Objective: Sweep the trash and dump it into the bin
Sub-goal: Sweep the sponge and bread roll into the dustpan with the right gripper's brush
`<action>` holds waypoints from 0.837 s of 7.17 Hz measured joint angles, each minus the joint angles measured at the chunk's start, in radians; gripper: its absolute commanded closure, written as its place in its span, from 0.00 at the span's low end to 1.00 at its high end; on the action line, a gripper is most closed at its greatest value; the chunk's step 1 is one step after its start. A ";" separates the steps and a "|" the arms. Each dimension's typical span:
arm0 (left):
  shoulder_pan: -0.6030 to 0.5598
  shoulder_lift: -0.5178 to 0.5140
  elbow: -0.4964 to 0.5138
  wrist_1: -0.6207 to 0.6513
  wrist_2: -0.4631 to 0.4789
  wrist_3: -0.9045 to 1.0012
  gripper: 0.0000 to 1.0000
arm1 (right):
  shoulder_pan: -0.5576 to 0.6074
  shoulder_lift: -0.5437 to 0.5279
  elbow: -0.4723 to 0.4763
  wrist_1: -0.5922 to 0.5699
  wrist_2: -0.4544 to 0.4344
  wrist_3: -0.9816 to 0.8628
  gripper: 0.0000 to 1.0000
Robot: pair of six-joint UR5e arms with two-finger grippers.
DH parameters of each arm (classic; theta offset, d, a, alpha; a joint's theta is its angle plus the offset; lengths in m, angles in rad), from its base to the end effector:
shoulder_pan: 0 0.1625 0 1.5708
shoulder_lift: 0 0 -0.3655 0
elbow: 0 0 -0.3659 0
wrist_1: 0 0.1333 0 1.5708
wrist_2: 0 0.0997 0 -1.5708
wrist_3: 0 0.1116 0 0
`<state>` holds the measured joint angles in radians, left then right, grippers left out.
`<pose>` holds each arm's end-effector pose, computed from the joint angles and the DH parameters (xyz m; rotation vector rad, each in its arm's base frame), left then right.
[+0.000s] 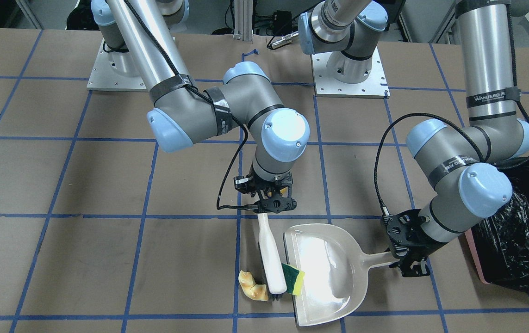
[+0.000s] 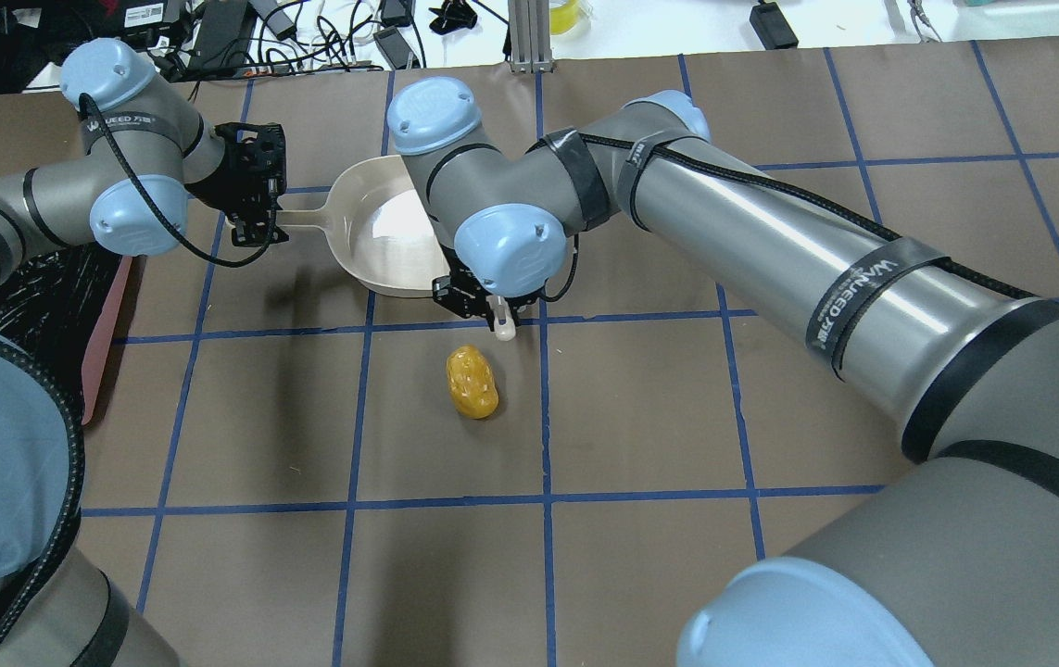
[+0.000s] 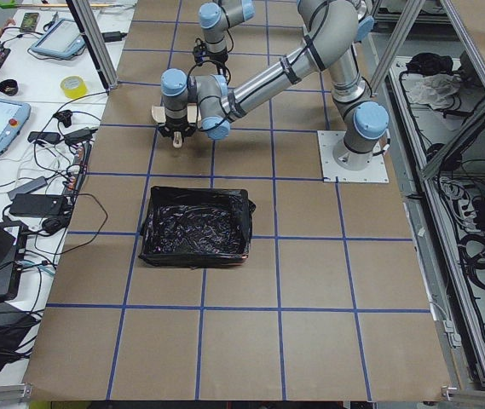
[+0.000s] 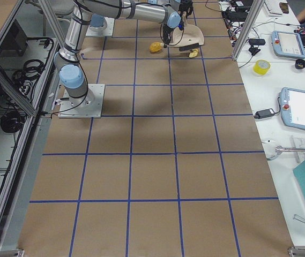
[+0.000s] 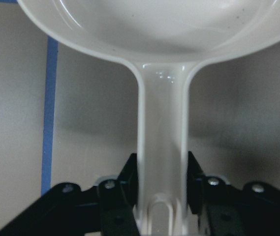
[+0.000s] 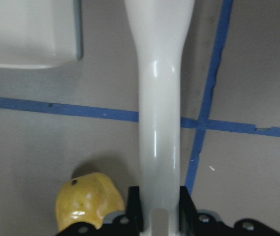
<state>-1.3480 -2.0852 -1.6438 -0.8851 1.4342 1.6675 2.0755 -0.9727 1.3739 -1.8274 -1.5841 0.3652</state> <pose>-0.0135 -0.6126 0.1777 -2.0774 -2.3414 0.2637 0.4177 -0.4835 0.1969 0.2149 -3.0551 -0.1926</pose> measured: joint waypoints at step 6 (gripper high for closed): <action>-0.012 0.001 0.000 -0.007 0.029 -0.019 1.00 | -0.047 -0.014 -0.024 0.089 -0.175 -0.049 1.00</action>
<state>-1.3597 -2.0842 -1.6442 -0.8917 1.4631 1.6485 2.0281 -0.9863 1.3498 -1.7387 -1.7591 0.3163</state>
